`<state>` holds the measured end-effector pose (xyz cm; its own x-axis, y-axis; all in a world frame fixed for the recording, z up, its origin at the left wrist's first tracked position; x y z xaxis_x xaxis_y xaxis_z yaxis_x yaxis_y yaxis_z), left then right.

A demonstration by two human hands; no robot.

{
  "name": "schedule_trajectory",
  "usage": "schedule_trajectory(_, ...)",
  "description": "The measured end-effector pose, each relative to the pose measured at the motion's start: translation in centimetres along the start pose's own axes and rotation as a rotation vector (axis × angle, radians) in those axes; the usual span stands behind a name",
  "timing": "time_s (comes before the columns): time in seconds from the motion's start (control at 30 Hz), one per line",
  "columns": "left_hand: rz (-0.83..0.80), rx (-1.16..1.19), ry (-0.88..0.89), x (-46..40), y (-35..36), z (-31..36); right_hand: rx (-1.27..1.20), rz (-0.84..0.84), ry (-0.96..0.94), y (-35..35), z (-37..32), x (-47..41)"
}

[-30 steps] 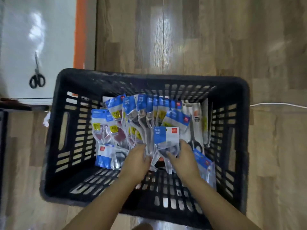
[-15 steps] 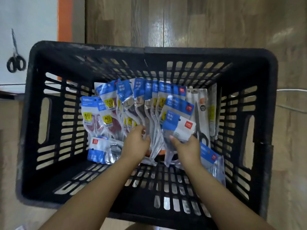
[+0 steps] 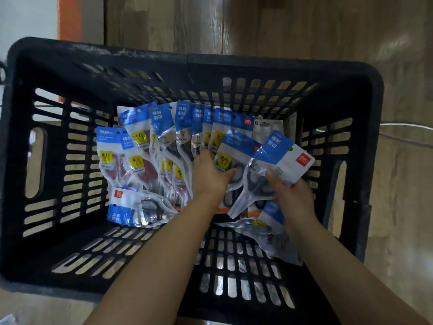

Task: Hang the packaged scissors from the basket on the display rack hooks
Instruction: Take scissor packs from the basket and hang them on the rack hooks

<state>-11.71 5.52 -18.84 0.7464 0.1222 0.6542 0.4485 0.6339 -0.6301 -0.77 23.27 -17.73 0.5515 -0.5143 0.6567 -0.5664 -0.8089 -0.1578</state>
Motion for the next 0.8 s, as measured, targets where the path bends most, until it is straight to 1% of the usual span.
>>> schedule_trajectory(0.1, 0.023, -0.075, -0.024, -0.7, 0.7, -0.9, 0.0, -0.022, 0.001, 0.4, 0.5, -0.4)
schedule_trajectory(0.17, 0.047, -0.136, 0.014, -0.8, 0.5, -0.9, -0.006, -0.032, 0.001, 0.4, 0.6, -0.5)
schedule_trajectory(0.2, 0.048, -0.101, 0.036, -0.7, 0.3, -0.9, -0.002, -0.033, 0.004, 0.4, 0.7, -0.5)
schedule_trajectory(0.27, -0.03, 0.121, 0.028, 0.1, 0.0, -1.0, 0.011, -0.038, 0.019, 0.4, 0.8, -0.1)
schedule_trajectory(0.33, -0.094, 0.314, -0.038, 0.9, -0.7, -1.6, -0.015, -0.033, 0.054, 0.6, 0.6, 0.5)
schedule_trajectory(0.47, -0.058, 0.523, -0.186, 2.3, -4.0, -3.0, 0.011, -0.082, 0.109, 1.7, -1.1, 2.4)
schedule_trajectory(0.53, -0.031, 0.647, -0.263, 3.7, -6.5, -3.6, 0.038, -0.128, 0.105, 2.8, -3.1, 4.0)
schedule_trajectory(0.6, -0.04, 0.762, -0.306, 5.3, -8.4, -3.4, 0.086, -0.176, 0.09, 3.6, -5.0, 5.3)
schedule_trajectory(0.7, -0.034, 0.894, -0.284, 8.3, -14.7, -1.5, 0.095, -0.255, 0.028, 6.8, -11.1, 8.9)
schedule_trajectory(0.8, 0.02, 0.97, -0.211, 11.9, -23.4, 1.4, 0.036, -0.354, -0.073, 11.3, -19.1, 13.2)
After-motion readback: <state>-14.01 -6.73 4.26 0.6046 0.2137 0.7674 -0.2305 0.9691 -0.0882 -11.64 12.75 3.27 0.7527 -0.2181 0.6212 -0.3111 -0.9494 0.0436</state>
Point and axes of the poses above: each hand's wrist, its own x-axis away from the middle knuckle, its own y-axis out of the palm, z = x × y, the point moved 10 cm from there along -x, towards the middle knuckle, and after that the axes turned 7 degrees about -y, right-handed, at the moved point
